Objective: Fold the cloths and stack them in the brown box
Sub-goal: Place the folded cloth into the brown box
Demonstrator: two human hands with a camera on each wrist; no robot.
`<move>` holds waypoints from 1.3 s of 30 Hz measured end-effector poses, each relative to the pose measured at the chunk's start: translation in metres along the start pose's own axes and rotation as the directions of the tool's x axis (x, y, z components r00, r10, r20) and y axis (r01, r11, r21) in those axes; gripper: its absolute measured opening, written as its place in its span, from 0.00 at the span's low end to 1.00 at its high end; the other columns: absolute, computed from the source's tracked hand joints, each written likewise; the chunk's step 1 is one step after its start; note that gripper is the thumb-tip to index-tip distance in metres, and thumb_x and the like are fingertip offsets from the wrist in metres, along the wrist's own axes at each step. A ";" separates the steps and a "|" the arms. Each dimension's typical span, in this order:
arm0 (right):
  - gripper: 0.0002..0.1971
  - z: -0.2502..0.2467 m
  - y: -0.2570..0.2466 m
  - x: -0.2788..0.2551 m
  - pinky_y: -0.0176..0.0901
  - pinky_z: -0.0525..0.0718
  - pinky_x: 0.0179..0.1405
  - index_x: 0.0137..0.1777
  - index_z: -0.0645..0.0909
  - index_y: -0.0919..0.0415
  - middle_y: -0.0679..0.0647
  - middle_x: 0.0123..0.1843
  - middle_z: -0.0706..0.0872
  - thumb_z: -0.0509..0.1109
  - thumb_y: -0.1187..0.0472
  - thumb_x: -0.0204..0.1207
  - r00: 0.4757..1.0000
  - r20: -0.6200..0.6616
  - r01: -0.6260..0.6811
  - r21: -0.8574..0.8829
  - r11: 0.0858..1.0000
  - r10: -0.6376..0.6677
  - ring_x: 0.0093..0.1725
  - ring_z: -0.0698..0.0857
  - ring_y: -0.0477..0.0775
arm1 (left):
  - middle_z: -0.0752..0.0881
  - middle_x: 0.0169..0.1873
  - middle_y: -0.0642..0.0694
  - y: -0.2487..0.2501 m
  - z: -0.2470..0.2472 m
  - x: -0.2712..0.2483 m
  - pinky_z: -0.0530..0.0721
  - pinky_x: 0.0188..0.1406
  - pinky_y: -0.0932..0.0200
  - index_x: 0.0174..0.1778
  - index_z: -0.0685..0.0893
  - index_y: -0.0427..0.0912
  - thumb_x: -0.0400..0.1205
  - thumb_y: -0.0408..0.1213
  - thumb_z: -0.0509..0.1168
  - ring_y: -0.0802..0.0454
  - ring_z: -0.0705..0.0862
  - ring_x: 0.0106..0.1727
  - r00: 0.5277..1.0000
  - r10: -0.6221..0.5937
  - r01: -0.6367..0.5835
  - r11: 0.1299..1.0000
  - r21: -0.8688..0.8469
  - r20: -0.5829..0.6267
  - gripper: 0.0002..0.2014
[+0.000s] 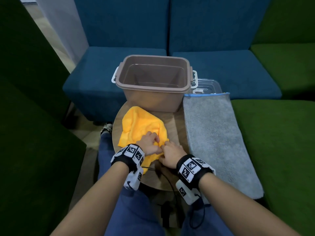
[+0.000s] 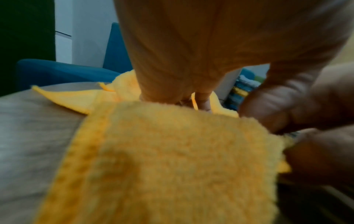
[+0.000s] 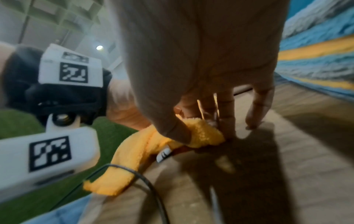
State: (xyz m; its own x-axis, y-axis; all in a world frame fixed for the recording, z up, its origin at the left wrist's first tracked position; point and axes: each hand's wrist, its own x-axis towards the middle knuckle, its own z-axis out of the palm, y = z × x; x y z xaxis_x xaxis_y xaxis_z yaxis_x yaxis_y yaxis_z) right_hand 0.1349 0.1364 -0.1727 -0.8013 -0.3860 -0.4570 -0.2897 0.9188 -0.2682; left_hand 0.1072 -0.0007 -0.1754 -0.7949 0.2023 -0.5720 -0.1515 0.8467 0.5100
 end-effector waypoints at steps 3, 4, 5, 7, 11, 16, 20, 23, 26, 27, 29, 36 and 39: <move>0.17 -0.012 0.006 -0.008 0.58 0.76 0.59 0.68 0.73 0.63 0.59 0.64 0.74 0.63 0.57 0.81 0.986 -0.164 0.064 0.177 0.982 -0.034 0.66 0.75 0.64 | 0.74 0.61 0.46 0.009 -0.009 -0.019 0.76 0.66 0.44 0.64 0.76 0.46 0.60 0.54 0.65 0.45 0.75 0.63 0.997 0.063 -0.059 0.995 -0.076 0.051 0.35; 0.13 -0.018 0.009 -0.012 0.56 0.76 0.53 0.63 0.73 0.63 0.59 0.57 0.77 0.62 0.59 0.81 0.962 -0.269 0.120 0.244 0.962 -0.052 0.61 0.79 0.65 | 0.76 0.64 0.46 0.010 -0.013 -0.025 0.75 0.67 0.48 0.68 0.75 0.45 0.62 0.53 0.66 0.47 0.76 0.64 0.993 0.110 -0.104 0.985 -0.140 0.036 0.36; 0.08 -0.025 0.012 -0.018 0.55 0.77 0.47 0.58 0.73 0.62 0.58 0.50 0.79 0.61 0.61 0.82 0.926 -0.372 0.181 0.312 0.933 -0.055 0.54 0.81 0.66 | 0.76 0.65 0.47 0.013 -0.017 -0.033 0.75 0.66 0.53 0.71 0.73 0.45 0.62 0.51 0.67 0.49 0.76 0.65 0.985 0.170 -0.169 0.970 -0.177 -0.006 0.38; 0.02 -0.044 0.018 -0.029 0.56 0.78 0.40 0.53 0.70 0.59 0.56 0.41 0.81 0.61 0.62 0.83 0.857 -0.514 0.270 0.385 0.883 -0.038 0.42 0.82 0.64 | 0.75 0.64 0.49 0.024 -0.025 -0.047 0.72 0.61 0.63 0.74 0.70 0.45 0.64 0.46 0.71 0.51 0.76 0.64 0.933 0.312 -0.335 0.935 -0.117 -0.181 0.40; 0.03 -0.081 0.022 -0.047 0.48 0.76 0.39 0.52 0.68 0.55 0.48 0.38 0.77 0.60 0.62 0.85 0.774 -0.632 0.377 0.410 0.831 -0.040 0.38 0.79 0.48 | 0.77 0.61 0.51 0.055 -0.032 -0.068 0.78 0.58 0.54 0.71 0.71 0.46 0.65 0.45 0.74 0.50 0.79 0.62 0.748 0.433 -0.460 0.884 0.076 -0.504 0.37; 0.03 -0.119 0.021 -0.063 0.34 0.74 0.39 0.49 0.74 0.58 0.46 0.38 0.80 0.65 0.60 0.84 0.676 -0.736 0.479 0.404 0.779 -0.033 0.39 0.79 0.41 | 0.75 0.59 0.55 0.089 -0.037 -0.089 0.80 0.51 0.50 0.69 0.68 0.49 0.62 0.51 0.78 0.53 0.79 0.58 0.690 0.465 -0.505 0.858 0.092 -0.555 0.41; 0.10 -0.137 0.030 -0.076 0.33 0.70 0.33 0.43 0.80 0.57 0.47 0.32 0.78 0.78 0.55 0.74 0.747 -0.659 0.447 0.396 0.802 -0.090 0.33 0.74 0.43 | 0.84 0.40 0.52 0.086 -0.046 -0.087 0.83 0.41 0.45 0.53 0.79 0.48 0.70 0.33 0.59 0.47 0.84 0.43 0.610 0.446 -0.542 0.838 0.066 -0.655 0.15; 0.11 -0.139 0.045 -0.077 0.34 0.68 0.30 0.39 0.80 0.56 0.45 0.29 0.74 0.81 0.62 0.65 0.846 -0.516 0.304 0.260 0.916 -0.134 0.31 0.73 0.44 | 0.84 0.34 0.57 0.074 -0.057 -0.080 0.81 0.36 0.55 0.44 0.83 0.47 0.71 0.29 0.60 0.55 0.82 0.37 0.561 0.387 -0.531 0.846 0.041 -0.731 0.12; 0.10 -0.133 0.055 -0.066 0.51 0.76 0.37 0.36 0.75 0.55 0.48 0.38 0.75 0.70 0.70 0.64 0.852 -0.519 0.121 0.072 0.990 -0.067 0.42 0.78 0.54 | 0.80 0.30 0.58 0.065 -0.066 -0.073 0.75 0.34 0.58 0.41 0.82 0.45 0.74 0.26 0.61 0.57 0.78 0.32 0.578 0.335 -0.477 0.879 0.025 -0.744 0.09; 0.10 -0.131 0.058 -0.064 0.52 0.76 0.38 0.36 0.73 0.54 0.48 0.40 0.74 0.69 0.70 0.65 0.827 -0.562 0.075 0.081 0.994 -0.017 0.44 0.78 0.56 | 0.79 0.29 0.57 0.060 -0.069 -0.072 0.76 0.33 0.56 0.40 0.81 0.45 0.75 0.28 0.61 0.55 0.77 0.31 0.581 0.311 -0.460 0.888 0.012 -0.752 0.08; 0.10 -0.128 0.065 -0.061 0.52 0.74 0.38 0.38 0.74 0.56 0.48 0.42 0.74 0.68 0.72 0.66 0.735 -0.675 0.085 0.177 0.981 0.059 0.43 0.77 0.55 | 0.76 0.26 0.54 0.052 -0.078 -0.071 0.78 0.32 0.52 0.36 0.78 0.45 0.75 0.35 0.60 0.51 0.76 0.30 0.575 0.252 -0.415 0.910 -0.012 -0.778 0.03; 0.11 -0.146 0.059 -0.076 0.24 0.70 0.39 0.45 0.74 0.61 0.43 0.38 0.77 0.63 0.76 0.68 0.509 -0.849 0.356 0.356 0.864 0.140 0.38 0.77 0.35 | 0.81 0.30 0.52 0.051 -0.098 -0.091 0.80 0.36 0.50 0.38 0.77 0.46 0.68 0.47 0.68 0.50 0.81 0.35 0.512 0.244 -0.418 0.908 0.010 -0.823 0.10; 0.10 -0.158 0.065 -0.083 0.32 0.76 0.46 0.50 0.77 0.61 0.44 0.45 0.81 0.67 0.71 0.71 0.483 -0.860 0.391 0.381 0.838 0.165 0.45 0.79 0.37 | 0.80 0.26 0.53 0.042 -0.107 -0.089 0.79 0.35 0.50 0.34 0.79 0.49 0.70 0.39 0.62 0.51 0.78 0.32 0.418 0.204 -0.427 0.904 0.006 -0.885 0.01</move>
State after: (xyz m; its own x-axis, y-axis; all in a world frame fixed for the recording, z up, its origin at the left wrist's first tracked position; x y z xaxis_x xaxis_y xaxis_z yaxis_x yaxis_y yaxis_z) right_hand 0.1003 0.2408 -0.0180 -0.8848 0.0363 0.4645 -0.3571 0.5874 -0.7262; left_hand 0.1083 -0.0362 -0.0344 -0.8834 -0.1785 0.4334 0.2063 0.6821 0.7015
